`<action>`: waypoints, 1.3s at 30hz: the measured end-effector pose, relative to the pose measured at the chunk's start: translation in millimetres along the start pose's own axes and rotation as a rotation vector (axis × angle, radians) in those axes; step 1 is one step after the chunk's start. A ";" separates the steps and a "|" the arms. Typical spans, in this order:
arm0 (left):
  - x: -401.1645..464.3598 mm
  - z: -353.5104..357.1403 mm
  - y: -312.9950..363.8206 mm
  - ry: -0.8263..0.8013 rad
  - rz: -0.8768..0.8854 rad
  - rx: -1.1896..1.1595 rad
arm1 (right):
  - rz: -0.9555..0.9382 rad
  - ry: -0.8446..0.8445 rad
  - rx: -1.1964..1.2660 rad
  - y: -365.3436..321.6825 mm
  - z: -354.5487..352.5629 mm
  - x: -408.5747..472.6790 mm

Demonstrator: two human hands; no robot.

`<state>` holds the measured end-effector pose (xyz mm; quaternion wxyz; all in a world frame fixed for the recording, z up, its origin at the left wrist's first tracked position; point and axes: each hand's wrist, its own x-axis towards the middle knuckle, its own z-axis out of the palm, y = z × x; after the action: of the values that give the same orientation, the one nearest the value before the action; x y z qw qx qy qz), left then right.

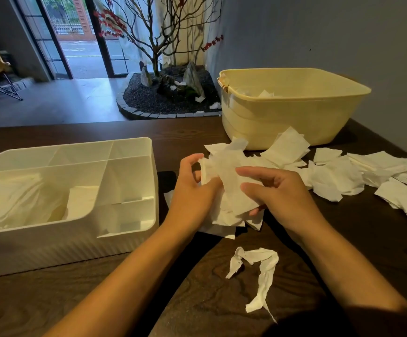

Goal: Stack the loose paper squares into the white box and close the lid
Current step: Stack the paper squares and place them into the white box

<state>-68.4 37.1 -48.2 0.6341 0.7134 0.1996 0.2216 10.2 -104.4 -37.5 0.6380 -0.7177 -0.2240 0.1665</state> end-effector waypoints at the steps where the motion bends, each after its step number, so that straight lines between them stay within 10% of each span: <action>1: -0.1 0.5 0.9 0.001 0.016 -0.004 | 0.012 0.013 -0.012 1.3 0.2 0.6; 9: -2.9 3.9 -1.2 0.096 0.132 0.043 | -0.164 0.126 -0.285 7.7 8.3 -1.7; 22: -3.4 0.7 2.7 0.060 -0.014 -0.073 | -0.074 0.094 -0.037 11.7 18.6 -1.3; 30: -6.6 -10.6 12.6 0.001 0.027 0.277 | -0.078 0.050 -0.185 13.6 20.3 -0.1; 39: -51.2 -61.4 43.5 -0.270 0.164 0.640 | -0.208 -0.395 -0.188 -11.6 32.8 -19.5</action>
<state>-145.3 53.3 -2.2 0.3793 0.9124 0.1154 0.1020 -24.7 -86.3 -31.2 0.5258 -0.7006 -0.4316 0.2153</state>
